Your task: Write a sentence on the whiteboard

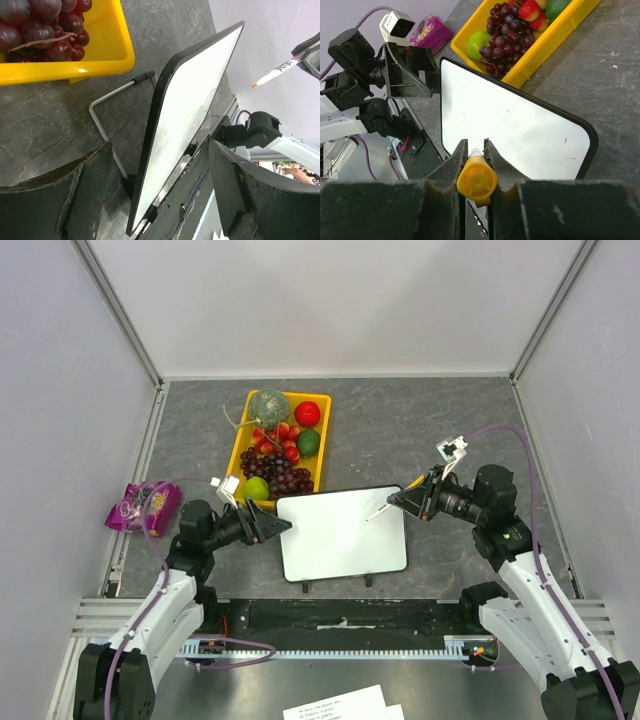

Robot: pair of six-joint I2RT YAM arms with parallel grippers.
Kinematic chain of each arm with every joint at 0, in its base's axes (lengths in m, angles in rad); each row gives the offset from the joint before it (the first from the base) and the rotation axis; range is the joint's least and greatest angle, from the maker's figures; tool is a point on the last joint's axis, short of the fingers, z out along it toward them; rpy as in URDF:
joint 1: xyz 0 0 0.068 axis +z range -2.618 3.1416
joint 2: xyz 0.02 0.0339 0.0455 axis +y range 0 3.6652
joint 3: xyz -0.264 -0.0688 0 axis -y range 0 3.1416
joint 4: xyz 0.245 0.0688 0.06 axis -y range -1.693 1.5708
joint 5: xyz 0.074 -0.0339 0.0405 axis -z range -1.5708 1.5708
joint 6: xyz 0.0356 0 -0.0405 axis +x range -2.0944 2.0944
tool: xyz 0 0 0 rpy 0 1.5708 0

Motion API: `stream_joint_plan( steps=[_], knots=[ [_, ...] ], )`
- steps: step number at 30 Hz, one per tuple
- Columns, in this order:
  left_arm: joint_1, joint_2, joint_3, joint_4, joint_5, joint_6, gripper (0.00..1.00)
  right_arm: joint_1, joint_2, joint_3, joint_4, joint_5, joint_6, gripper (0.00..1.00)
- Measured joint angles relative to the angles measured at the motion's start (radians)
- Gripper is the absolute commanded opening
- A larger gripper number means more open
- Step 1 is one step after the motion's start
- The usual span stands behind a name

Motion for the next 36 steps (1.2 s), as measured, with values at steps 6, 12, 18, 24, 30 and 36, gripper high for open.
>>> stream_joint_plan(
  steps=[6,12,18,24,30,36],
  knots=[
    [-0.005,0.032,-0.025,0.048,0.009,0.006,0.81,0.000,0.014,-0.003,0.022,-0.002,0.008,0.00],
    [-0.005,0.080,-0.036,0.087,0.014,0.021,0.80,0.000,0.021,-0.007,0.042,-0.004,0.016,0.00],
    [-0.006,0.096,-0.036,0.098,0.015,0.029,0.80,0.000,0.025,-0.008,0.051,-0.010,0.019,0.00],
    [-0.006,0.092,-0.036,0.098,0.015,0.031,0.80,0.000,0.030,-0.008,0.052,-0.010,0.019,0.00],
    [-0.006,0.092,-0.036,0.098,0.015,0.032,0.80,0.000,0.034,-0.009,0.052,-0.010,0.019,0.00],
    [-0.006,0.092,-0.036,0.098,0.015,0.035,0.80,0.000,0.034,-0.023,0.058,-0.010,0.019,0.00]
  ],
)
